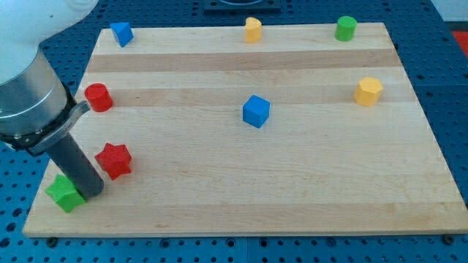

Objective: Move the red star towards the blue cube

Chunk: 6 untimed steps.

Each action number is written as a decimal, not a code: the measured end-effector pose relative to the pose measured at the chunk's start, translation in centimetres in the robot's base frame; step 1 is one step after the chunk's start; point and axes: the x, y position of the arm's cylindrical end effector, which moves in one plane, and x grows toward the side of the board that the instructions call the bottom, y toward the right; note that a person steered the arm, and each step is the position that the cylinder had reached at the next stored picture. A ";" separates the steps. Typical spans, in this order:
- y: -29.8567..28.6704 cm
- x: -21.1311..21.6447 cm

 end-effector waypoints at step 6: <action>14.2 -18.1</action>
